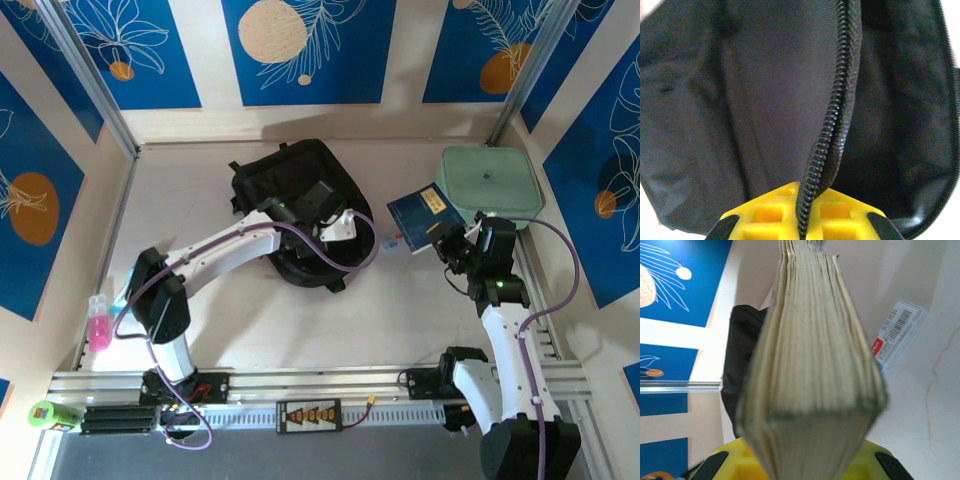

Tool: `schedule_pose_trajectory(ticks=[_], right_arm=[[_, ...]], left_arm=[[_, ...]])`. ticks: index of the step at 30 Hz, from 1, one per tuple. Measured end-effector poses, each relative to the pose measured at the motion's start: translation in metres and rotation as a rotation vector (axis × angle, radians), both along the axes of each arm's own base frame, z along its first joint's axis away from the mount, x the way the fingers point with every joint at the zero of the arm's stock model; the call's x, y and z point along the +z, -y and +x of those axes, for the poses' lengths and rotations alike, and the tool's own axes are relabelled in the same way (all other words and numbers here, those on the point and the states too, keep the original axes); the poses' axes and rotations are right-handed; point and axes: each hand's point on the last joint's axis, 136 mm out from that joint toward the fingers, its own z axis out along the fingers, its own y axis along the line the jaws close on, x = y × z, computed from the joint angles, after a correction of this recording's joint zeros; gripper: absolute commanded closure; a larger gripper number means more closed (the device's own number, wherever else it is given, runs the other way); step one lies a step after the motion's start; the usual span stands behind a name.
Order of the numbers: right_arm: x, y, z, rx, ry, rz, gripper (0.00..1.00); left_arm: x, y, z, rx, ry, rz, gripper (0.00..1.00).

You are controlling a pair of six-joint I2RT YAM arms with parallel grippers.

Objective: Pack the student bag
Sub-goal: Open the student bag at the top-center of the table, then place the book in the student bag.

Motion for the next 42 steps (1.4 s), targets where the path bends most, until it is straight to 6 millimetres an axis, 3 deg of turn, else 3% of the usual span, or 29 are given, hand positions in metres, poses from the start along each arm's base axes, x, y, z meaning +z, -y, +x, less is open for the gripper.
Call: schedule_pose_trajectory(ticks=[5, 10, 17, 21, 29, 37, 42], right_arm=[[0.005, -0.003, -0.011, 0.022, 0.021, -0.022, 0.95], [0.008, -0.016, -0.022, 0.068, 0.022, -0.007, 0.95], [-0.027, -0.051, -0.039, 0.163, -0.093, 0.119, 0.95], [-0.038, -0.074, -0.040, 0.206, -0.155, 0.185, 0.95], [-0.047, -0.111, -0.020, 0.255, -0.235, 0.243, 0.95], [-0.017, -0.149, 0.007, 0.320, -0.186, 0.262, 0.95], [-0.024, -0.159, 0.018, 0.304, -0.222, 0.263, 0.95]], left_arm=[[0.031, -0.004, 0.020, 0.114, 0.148, -0.111, 1.00], [0.041, -0.006, 0.034, 0.197, 0.236, -0.191, 1.00], [0.043, -0.002, 0.040, 0.229, 0.273, -0.253, 1.00], [0.046, 0.000, 0.037, 0.217, 0.271, -0.292, 1.00], [0.055, 0.006, 0.026, 0.176, 0.239, -0.355, 1.00], [0.058, 0.009, 0.020, 0.151, 0.215, -0.386, 1.00], [0.060, 0.010, 0.018, 0.145, 0.208, -0.398, 1.00]])
